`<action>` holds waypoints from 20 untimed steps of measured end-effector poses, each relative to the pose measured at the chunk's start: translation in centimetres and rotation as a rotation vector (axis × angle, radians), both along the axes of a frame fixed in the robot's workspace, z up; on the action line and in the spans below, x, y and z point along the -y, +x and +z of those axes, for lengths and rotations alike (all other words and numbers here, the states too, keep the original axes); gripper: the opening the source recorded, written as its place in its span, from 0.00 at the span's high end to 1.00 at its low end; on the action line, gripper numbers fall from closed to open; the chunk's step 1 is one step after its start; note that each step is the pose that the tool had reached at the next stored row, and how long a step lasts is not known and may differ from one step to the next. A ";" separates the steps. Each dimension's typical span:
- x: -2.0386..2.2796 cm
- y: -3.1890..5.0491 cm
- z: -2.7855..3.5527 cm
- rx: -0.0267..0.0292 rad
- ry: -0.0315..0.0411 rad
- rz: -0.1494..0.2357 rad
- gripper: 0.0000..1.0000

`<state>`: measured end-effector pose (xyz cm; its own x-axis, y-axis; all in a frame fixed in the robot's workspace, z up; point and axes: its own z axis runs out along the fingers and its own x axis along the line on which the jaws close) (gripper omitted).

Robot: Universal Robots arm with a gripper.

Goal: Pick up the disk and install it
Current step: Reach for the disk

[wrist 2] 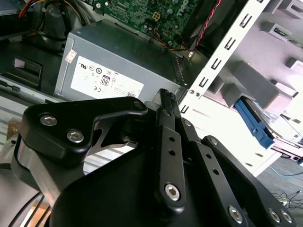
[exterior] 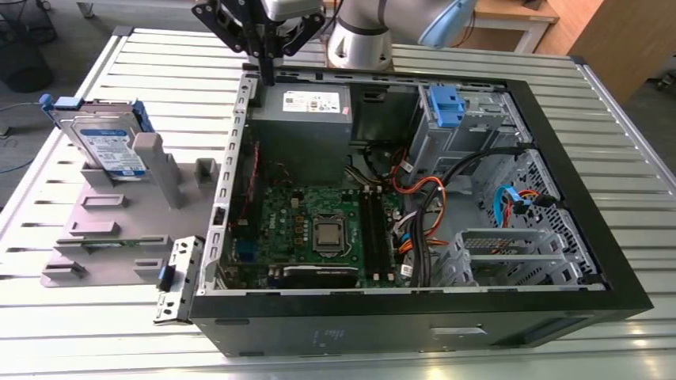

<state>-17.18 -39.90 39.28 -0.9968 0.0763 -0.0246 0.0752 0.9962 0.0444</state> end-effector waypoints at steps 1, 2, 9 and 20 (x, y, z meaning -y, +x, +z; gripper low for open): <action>0.00 -0.07 0.00 -0.0001 0.0000 0.000 0.89; 0.00 -0.16 0.00 -0.0001 -0.0001 0.000 0.89; 0.00 -0.98 -0.01 -0.0001 0.0000 0.000 0.89; 0.00 -2.49 -0.02 0.0000 0.0000 0.000 0.89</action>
